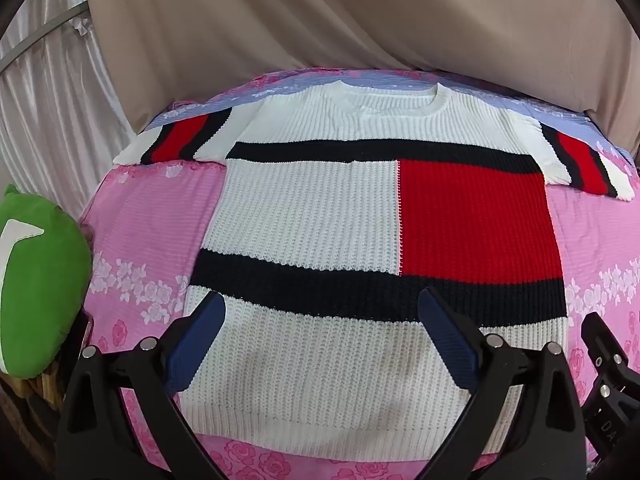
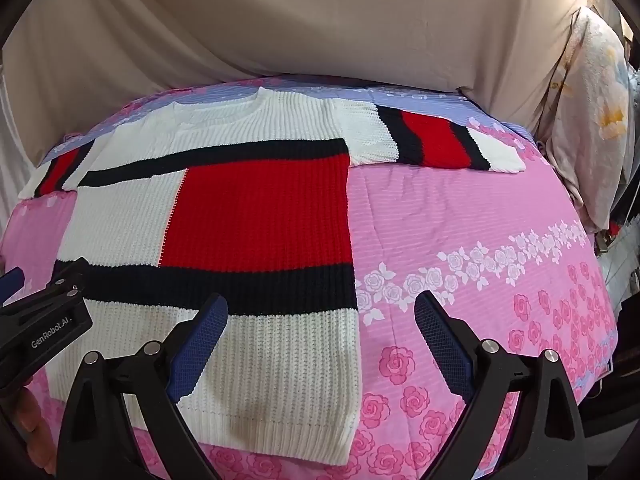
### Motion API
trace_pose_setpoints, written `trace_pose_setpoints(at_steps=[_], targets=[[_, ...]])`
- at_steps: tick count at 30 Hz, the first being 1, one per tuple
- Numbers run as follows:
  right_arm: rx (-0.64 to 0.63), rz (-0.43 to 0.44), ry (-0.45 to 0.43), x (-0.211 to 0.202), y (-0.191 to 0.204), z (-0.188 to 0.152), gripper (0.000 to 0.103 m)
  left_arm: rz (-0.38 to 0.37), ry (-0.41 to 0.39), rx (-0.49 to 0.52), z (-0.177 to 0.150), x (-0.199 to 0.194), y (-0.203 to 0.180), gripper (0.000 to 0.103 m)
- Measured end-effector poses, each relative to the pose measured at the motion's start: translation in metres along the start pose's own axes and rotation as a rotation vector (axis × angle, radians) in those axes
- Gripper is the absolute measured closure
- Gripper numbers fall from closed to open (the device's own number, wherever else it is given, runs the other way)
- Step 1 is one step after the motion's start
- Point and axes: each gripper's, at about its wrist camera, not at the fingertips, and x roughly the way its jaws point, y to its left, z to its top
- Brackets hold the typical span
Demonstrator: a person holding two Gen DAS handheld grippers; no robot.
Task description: Fold small clothes
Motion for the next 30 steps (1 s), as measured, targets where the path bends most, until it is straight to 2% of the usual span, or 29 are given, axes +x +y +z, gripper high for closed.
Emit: trace_pose_setpoints(at_steps=[30], targets=[[-0.012, -0.001, 0.003, -0.0003, 0.0046, 0.0019, 0.010, -0.004, -0.005, 0.007, 0.0008, 0.0006, -0.0001, 0.008]])
